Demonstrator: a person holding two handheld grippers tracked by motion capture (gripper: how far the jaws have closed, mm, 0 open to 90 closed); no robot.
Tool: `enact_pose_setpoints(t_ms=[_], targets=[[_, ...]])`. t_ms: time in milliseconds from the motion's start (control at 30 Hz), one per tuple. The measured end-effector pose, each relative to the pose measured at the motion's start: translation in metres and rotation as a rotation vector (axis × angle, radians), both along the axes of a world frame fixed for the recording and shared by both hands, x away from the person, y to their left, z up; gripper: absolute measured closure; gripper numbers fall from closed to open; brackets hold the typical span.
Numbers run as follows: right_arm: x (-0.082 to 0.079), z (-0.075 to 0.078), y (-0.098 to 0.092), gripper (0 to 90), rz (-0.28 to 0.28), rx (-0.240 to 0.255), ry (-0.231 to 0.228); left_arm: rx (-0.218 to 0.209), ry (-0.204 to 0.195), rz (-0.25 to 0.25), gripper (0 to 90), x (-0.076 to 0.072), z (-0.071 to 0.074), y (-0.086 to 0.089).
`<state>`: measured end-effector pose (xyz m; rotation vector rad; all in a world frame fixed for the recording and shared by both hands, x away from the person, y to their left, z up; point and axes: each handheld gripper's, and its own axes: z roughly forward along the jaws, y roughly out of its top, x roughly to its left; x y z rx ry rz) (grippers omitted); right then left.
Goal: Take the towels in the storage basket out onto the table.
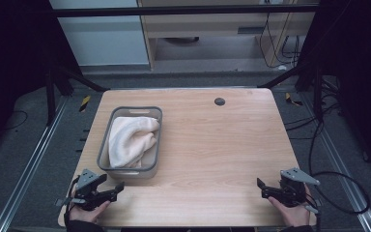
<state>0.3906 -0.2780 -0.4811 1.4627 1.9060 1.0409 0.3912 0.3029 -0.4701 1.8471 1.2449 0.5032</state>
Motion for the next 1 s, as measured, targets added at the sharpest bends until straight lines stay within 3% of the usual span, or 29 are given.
enact_pose_setpoints(t_ms=[333,400,1000], targets=[[-0.001,0.000,0.008,7.3,0.022,-0.021,0.000,-0.028,-0.060,0.038,20.9,-0.004,0.018,0.007],[-0.001,0.000,0.007,7.4,0.014,-0.017,0.003,-0.051,-0.062,0.045,21.0,-0.005,0.022,0.009],[-0.001,-0.003,0.003,7.8,0.008,-0.018,0.013,-0.055,-0.083,0.029,20.8,0.001,0.045,0.009]])
